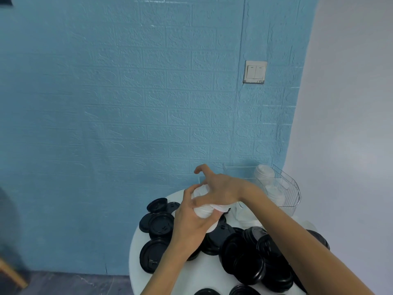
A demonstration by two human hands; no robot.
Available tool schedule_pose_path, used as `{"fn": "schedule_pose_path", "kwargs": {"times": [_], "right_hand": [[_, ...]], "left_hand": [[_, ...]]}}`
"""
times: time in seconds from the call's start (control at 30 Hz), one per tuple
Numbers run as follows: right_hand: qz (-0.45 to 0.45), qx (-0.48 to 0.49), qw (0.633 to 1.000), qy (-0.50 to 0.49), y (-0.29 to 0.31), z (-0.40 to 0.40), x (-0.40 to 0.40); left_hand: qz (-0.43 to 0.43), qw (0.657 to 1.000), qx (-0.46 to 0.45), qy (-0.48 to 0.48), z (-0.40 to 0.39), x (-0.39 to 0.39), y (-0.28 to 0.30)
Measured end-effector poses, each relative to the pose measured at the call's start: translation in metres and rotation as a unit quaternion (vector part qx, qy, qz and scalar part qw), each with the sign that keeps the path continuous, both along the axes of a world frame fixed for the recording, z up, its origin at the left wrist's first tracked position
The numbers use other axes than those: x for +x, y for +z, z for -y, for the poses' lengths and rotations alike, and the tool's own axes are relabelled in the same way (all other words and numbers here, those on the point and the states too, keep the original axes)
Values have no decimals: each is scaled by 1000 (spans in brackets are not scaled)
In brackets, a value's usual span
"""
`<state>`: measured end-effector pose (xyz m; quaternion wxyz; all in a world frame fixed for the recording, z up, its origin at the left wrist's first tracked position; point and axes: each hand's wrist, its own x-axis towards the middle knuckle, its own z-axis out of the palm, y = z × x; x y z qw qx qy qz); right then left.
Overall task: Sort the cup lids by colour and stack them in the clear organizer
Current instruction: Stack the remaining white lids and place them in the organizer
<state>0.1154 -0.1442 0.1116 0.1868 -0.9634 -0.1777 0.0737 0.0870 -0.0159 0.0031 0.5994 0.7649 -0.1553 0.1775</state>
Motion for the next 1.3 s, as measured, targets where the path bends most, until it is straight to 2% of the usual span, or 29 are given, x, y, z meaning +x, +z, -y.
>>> {"fn": "schedule_pose_path", "kwargs": {"times": [0.3, 0.43, 0.57, 0.67, 0.77, 0.87, 1.0, 1.3], "right_hand": [[1, -66, 998, -3, -2, -4, -11], [0, -67, 998, 11, -7, -7, -16], [1, 12, 999, 40, -12, -4, -20], [8, 142, 990, 10, -17, 4, -21], [-66, 306, 946, -85, -27, 11, -24], [-169, 407, 893, -94, -44, 16, -22], [-174, 430, 882, -89, -54, 18, -17], [-164, 479, 848, -156, -62, 18, -12]], "left_hand": [[-17, 1000, 13, -18, 6, -14, -8], [-21, 999, -31, -8, 11, -21, -10], [-6, 999, -53, 7, 12, -22, -7], [8, 999, -53, 9, 10, -22, -6], [8, 998, -59, 4, 8, -22, -3], [16, 998, -60, -4, 9, -22, -4], [21, 997, -74, -18, 12, -20, -10], [18, 995, -89, -40, 17, -14, -12]]}}
